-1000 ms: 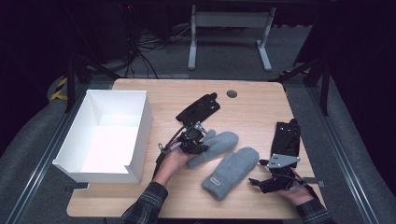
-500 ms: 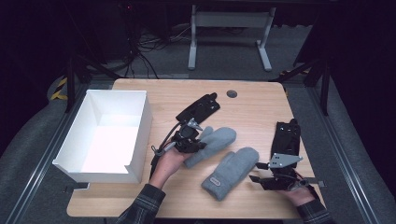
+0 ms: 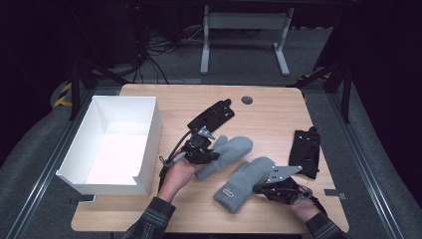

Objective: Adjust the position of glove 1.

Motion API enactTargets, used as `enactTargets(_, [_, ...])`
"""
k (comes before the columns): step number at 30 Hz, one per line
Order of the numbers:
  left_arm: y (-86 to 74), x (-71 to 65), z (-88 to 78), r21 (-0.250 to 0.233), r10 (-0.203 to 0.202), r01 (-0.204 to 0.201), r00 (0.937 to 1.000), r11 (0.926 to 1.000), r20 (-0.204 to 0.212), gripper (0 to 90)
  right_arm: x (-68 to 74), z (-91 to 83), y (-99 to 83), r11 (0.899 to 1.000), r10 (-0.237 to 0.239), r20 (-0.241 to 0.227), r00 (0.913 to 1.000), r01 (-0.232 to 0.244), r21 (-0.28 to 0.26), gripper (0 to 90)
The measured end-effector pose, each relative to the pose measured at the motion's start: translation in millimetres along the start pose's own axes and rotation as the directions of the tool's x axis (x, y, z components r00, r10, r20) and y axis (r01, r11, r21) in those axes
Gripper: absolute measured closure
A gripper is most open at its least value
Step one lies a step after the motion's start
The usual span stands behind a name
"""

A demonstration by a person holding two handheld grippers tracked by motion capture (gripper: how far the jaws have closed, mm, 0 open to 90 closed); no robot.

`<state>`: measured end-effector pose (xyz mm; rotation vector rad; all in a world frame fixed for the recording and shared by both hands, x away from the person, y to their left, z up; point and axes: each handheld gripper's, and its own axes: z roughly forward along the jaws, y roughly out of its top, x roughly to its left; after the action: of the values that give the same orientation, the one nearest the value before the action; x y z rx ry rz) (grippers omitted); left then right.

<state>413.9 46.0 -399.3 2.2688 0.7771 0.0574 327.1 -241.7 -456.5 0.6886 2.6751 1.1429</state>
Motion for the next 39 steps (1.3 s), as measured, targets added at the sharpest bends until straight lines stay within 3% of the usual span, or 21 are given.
enactTargets(11, [-0.1,-7.6,-8.2,-0.005,0.002,-0.002,0.9999,1.0000,0.014,82.8,1.1,32.1,24.9,1.000,-0.030,-0.015,0.9994,0.030,0.002,90.0])
enactTargets(18, [0.2,-15.7,-10.9,-0.001,-0.023,0.023,0.9997,0.9997,0.006,82.9,-1.4,47.7,36.5,0.999,-0.033,-0.011,0.9994,0.033,-0.009,90.0])
enactTargets(23, [0.6,-26.2,-11.3,-0.003,-0.039,0.039,0.9992,0.9992,-0.002,82.8,-2.0,48.8,37.6,0.999,-0.036,-0.006,0.9993,0.036,-0.008,90.0])
enactTargets(31, [-3.1,-30.5,5.9,0.028,-0.044,0.044,0.9990,0.9986,-0.007,82.1,-4.2,43.8,36.0,0.999,-0.028,0.002,0.9996,0.028,-0.019,90.0])
enactTargets(35, [-4.9,-34.4,14.5,0.044,-0.024,0.025,0.9994,0.9987,-0.027,73.3,-5.4,42.8,34.6,0.999,-0.027,0.008,0.9996,0.028,-0.022,90.0])
enactTargets(39, [-4.9,-34.3,14.1,0.027,-0.014,0.015,0.9996,0.9995,-0.026,54.8,-7.0,42.1,33.9,0.999,-0.025,0.012,0.9996,0.025,-0.024,87.8])
